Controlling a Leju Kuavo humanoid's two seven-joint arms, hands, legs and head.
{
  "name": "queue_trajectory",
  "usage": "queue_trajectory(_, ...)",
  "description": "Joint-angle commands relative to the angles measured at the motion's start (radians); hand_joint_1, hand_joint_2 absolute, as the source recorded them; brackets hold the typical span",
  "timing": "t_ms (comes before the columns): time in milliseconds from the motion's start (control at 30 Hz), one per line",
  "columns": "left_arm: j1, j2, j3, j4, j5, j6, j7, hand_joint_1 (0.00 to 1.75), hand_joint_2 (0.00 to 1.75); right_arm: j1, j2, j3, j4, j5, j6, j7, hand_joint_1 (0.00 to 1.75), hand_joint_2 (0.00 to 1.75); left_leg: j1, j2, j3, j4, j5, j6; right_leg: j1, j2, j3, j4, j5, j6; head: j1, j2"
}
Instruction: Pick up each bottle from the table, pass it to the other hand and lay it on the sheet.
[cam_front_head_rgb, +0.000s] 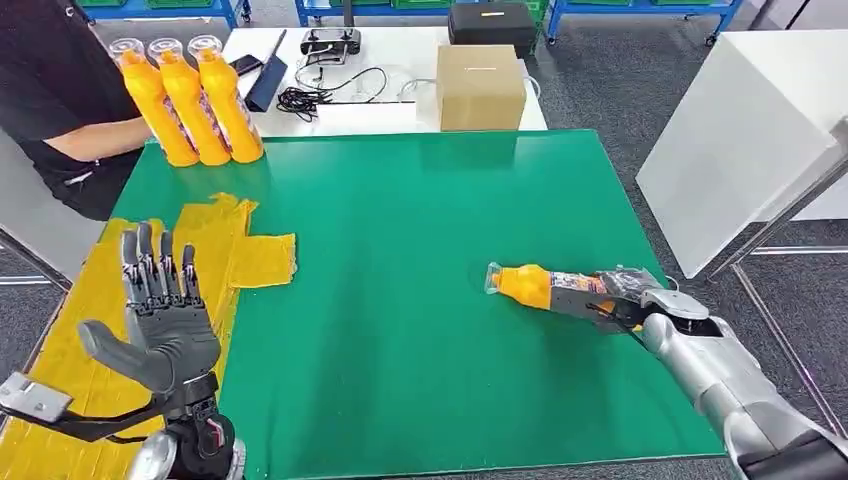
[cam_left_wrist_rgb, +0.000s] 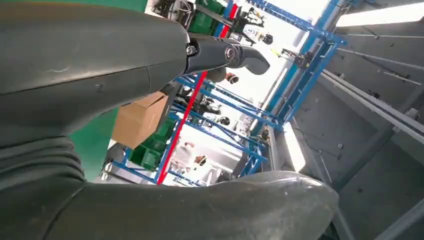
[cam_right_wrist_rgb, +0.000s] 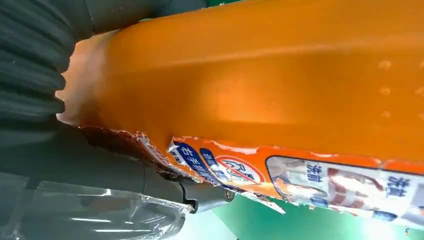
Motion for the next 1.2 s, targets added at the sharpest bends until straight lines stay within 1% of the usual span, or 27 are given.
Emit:
queue_trajectory(33,-0.01,0.022,0.005,0.039,-0.007,0.016,0.001,0.0,0.0,0.101,0.064,-0.085,-0.126,-0.103,-0.09,0.074,1.75,1.75,0.001,0.002,0.0,-0.001,0.0,-0.001,0.001,0.002,0.0,-0.001,0.001,-0.001,0.0,0.0)
queue_trajectory(133,-0.01,0.021,0.005,0.039,-0.007,0.016,0.001,0.0,0.0,0.103,0.061,-0.086,-0.127,-0.103,-0.09,0.074,1.75,1.75,0.001,0.003,-0.006,-0.003,0.003,-0.003,0.001,0.002,-0.005,-0.002,0.003,-0.001,0.0,0.0)
queue_trajectory(167,-0.011,0.021,0.005,0.039,-0.007,0.016,0.001,0.0,0.0,0.104,0.059,-0.086,-0.126,-0.103,-0.091,0.073,1.75,1.75,0.0,0.002,-0.003,-0.001,0.0,-0.001,0.001,0.001,-0.002,-0.001,0.001,-0.001,-0.001,0.0)
queue_trajectory(233,-0.011,0.021,0.004,0.039,-0.007,0.016,0.001,0.0,0.0,0.105,0.057,-0.086,-0.126,-0.103,-0.091,0.073,1.75,1.75,0.001,0.002,-0.004,-0.002,0.001,-0.002,0.001,0.001,-0.004,-0.002,0.002,-0.001,-0.001,0.0)
queue_trajectory(467,-0.011,0.021,0.004,0.039,-0.007,0.016,0.001,0.0,0.0,0.105,0.057,-0.086,-0.126,-0.103,-0.091,0.073,1.75,1.75,0.0,0.001,-0.003,-0.001,0.0,-0.001,0.0,0.0,-0.002,-0.001,0.0,0.0,0.0,0.0)
queue_trajectory(733,-0.011,0.021,0.004,0.039,-0.007,0.016,0.001,0.0,0.0,0.105,0.057,-0.086,-0.126,-0.103,-0.091,0.073,1.75,1.75,0.001,0.001,-0.006,-0.002,0.002,-0.002,0.001,0.0,-0.006,-0.002,0.002,-0.001,0.0,0.0)
queue_trajectory(833,-0.011,0.021,0.004,0.039,-0.007,0.016,0.001,0.0,0.0,0.105,0.057,-0.086,-0.126,-0.103,-0.091,0.073,1.75,1.75,0.001,0.001,-0.005,-0.001,0.001,-0.001,0.001,0.0,-0.004,-0.001,0.001,-0.001,0.0,0.0)
queue_trajectory(867,-0.01,0.02,0.005,0.039,-0.012,0.02,0.004,0.0,0.0,0.114,0.062,-0.103,-0.145,-0.111,-0.125,0.066,1.75,1.75,0.0,0.001,-0.005,-0.001,0.0,-0.001,0.0,0.0,-0.004,-0.001,0.001,0.0,0.0,0.0)
queue_trajectory(900,-0.007,0.02,0.006,0.037,-0.021,0.027,0.011,0.0,0.0,0.14,0.084,-0.146,-0.197,-0.135,-0.189,0.041,1.75,1.75,0.001,0.001,-0.005,-0.001,0.001,-0.002,0.001,0.0,-0.005,-0.001,0.001,-0.001,0.0,0.0)
queue_trajectory(933,0.001,0.017,0.009,0.032,-0.024,0.031,0.013,0.0,0.0,0.178,0.111,-0.194,-0.285,-0.18,-0.227,0.01,1.75,1.75,0.0,0.001,-0.005,-0.001,0.001,-0.001,0.0,0.0,-0.004,-0.001,0.001,0.0,-0.001,0.0)
queue_trajectory(967,0.011,0.018,0.01,0.027,-0.024,0.034,0.013,0.0,0.0,0.238,0.144,-0.242,-0.424,-0.264,-0.237,-0.031,1.75,1.75,0.001,0.002,-0.004,-0.001,0.0,-0.001,0.001,0.001,-0.004,-0.001,0.001,-0.001,0.0,0.0)
queue_trajectory(1000,0.021,0.021,0.008,0.031,-0.024,0.032,0.016,0.0,0.0,0.289,0.167,-0.268,-0.524,-0.347,-0.222,-0.057,1.75,1.75,0.001,0.003,-0.005,-0.002,0.001,-0.002,0.001,0.002,-0.005,-0.002,0.001,-0.001,0.0,0.0)
queue_trajectory(1033,0.018,0.031,-0.002,0.04,-0.004,0.012,0.015,0.0,0.0,0.327,0.192,-0.291,-0.603,-0.539,-0.123,-0.102,1.75,1.75,0.001,0.003,-0.005,-0.002,0.0,-0.002,0.001,0.003,-0.005,-0.001,0.001,-0.001,0.0,0.0)
queue_trajectory(1067,0.017,0.04,-0.011,0.06,0.004,0.002,0.016,0.0,0.0,0.376,0.198,-0.301,-0.664,-0.721,-0.035,-0.114,1.75,1.75,0.001,0.003,-0.006,-0.002,0.0,-0.002,0.001,0.003,-0.006,-0.001,0.001,-0.001,0.0,0.0)
queue_trajectory(1100,0.007,0.048,-0.025,0.092,0.013,-0.013,0.008,0.0,0.0,0.418,0.175,-0.276,-0.724,-0.819,-0.012,-0.142,1.75,1.75,0.001,0.002,-0.006,-0.002,0.0,-0.002,0.001,0.002,-0.006,0.0,0.0,-0.001,0.0,0.0)
queue_trajectory(1133,0.005,0.05,-0.03,0.102,0.018,-0.02,0.006,0.0,0.0,0.428,0.172,-0.261,-0.745,-0.826,-0.022,-0.156,1.75,1.75,0.001,0.0,-0.007,-0.003,0.0,-0.003,0.001,0.001,-0.006,-0.001,0.0,-0.002,0.0,0.0)
queue_trajectory(1167,0.003,0.059,-0.041,0.113,0.016,-0.029,0.006,0.0,1.75,0.432,0.178,-0.229,-0.78,-0.832,-0.035,-0.178,1.75,1.75,0.001,-0.002,-0.007,-0.002,0.0,-0.002,0.001,-0.001,-0.006,-0.001,0.0,-0.001,-0.001,0.0)
queue_trajectory(1200,0.003,0.063,-0.045,0.115,0.017,-0.034,0.009,0.0,1.75,0.427,0.183,-0.209,-0.798,-0.835,-0.037,-0.184,1.75,1.75,0.001,-0.003,-0.007,-0.003,0.0,-0.003,0.001,-0.003,-0.006,-0.001,-0.001,-0.002,-0.001,0.0)
